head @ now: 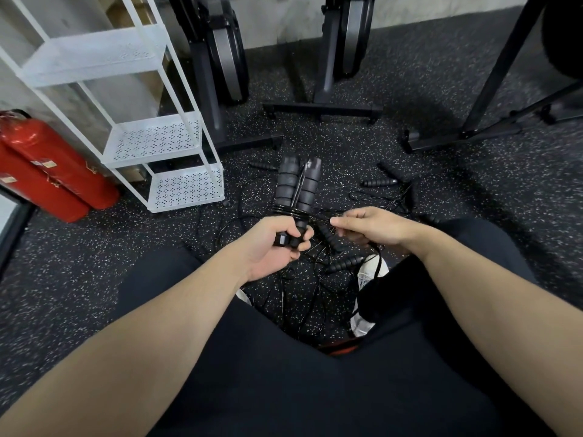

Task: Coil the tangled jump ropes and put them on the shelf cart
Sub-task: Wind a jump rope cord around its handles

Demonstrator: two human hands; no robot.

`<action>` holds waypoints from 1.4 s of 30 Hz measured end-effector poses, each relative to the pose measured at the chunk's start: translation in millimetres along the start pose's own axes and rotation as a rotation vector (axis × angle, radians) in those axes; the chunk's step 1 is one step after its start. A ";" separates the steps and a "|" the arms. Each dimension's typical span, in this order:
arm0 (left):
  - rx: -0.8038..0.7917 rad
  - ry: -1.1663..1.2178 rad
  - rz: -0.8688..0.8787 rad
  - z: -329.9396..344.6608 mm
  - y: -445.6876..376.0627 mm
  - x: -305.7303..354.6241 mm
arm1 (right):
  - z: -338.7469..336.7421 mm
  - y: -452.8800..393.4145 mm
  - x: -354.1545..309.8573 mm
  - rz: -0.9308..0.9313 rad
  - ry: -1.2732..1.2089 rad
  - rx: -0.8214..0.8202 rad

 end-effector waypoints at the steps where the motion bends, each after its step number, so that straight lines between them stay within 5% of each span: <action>1: -0.028 -0.004 -0.001 3.1 1.4 -0.2 | -5.6 -0.8 3.0 0.040 0.065 0.068; 4: -0.133 -0.029 -0.017 10.9 7.1 0.9 | -16.5 -5.3 10.1 0.076 0.113 0.183; 9: -0.283 -0.223 -0.086 17.3 11.1 -5.1 | -9.3 -8.8 7.0 0.051 0.041 0.088; 19: -0.134 -1.175 -0.111 12.9 -1.1 -8.7 | -3.8 -13.9 18.2 0.155 -0.092 0.023; 25: -0.148 -1.628 -0.233 10.0 -4.2 -23.6 | 6.8 -13.7 18.8 0.213 0.197 0.045; 42: 0.251 -1.591 -0.219 -31.5 -13.9 -20.4 | 78.4 3.0 -25.3 -0.008 0.650 0.128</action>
Point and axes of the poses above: each hand's wrist, its own y-axis away from the middle knuckle, its own z-axis out of the palm, x = y × z, the point moved 7 cm from there along -y, towards the middle knuckle, and after that the axes turned 4 degrees about -y, right-handed, at the moved point
